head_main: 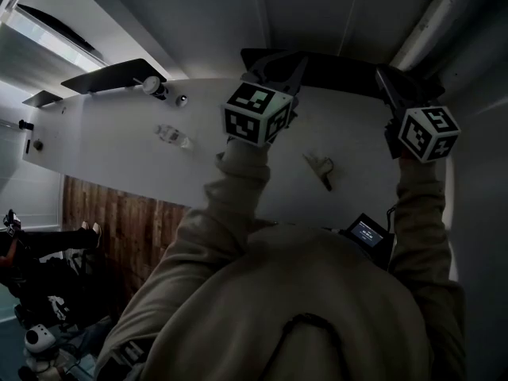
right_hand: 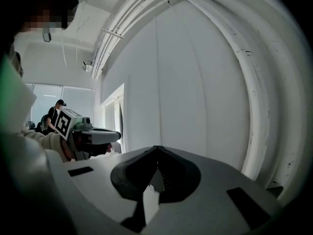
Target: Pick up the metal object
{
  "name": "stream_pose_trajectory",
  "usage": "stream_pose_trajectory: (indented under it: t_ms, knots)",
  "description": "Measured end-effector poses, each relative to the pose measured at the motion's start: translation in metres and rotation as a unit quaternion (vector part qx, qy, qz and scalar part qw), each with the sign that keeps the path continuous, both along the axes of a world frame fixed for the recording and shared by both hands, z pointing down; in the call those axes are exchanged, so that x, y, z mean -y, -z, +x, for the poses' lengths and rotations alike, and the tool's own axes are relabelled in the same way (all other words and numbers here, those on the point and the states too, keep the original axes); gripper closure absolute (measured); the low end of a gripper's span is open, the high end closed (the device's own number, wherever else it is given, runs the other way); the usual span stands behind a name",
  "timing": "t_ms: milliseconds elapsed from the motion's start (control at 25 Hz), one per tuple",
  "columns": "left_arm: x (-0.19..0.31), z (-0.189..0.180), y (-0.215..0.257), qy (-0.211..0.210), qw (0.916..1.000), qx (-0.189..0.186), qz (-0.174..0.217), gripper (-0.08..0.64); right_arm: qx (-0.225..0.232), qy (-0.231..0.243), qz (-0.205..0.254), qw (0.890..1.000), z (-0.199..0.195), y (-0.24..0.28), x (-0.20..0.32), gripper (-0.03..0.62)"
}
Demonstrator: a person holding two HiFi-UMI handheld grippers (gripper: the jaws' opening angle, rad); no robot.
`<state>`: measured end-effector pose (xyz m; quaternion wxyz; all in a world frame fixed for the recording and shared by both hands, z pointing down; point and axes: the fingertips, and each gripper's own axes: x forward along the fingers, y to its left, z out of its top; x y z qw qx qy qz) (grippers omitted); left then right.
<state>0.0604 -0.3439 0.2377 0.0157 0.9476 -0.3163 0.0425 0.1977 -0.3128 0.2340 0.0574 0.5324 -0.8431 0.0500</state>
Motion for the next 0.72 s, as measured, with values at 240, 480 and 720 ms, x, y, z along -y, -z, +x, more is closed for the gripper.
stream_pose_trajectory:
  t_ms: [240, 480, 720]
  knots:
    - [0.005, -0.002, -0.045, -0.003, 0.9991, 0.009, -0.042, 0.565, 0.000, -0.005, -0.044, 0.999, -0.002, -0.046, 0.005, 0.572]
    - [0.009, -0.002, -0.071, -0.005, 0.9979, 0.009, -0.064, 0.565, 0.007, -0.009, -0.068, 0.998, -0.002, -0.075, 0.009, 0.572]
    - [0.009, 0.002, -0.102, -0.005, 0.9961, 0.003, -0.088, 0.565, 0.007, -0.010, -0.099, 0.995, -0.006, -0.111, 0.007, 0.572]
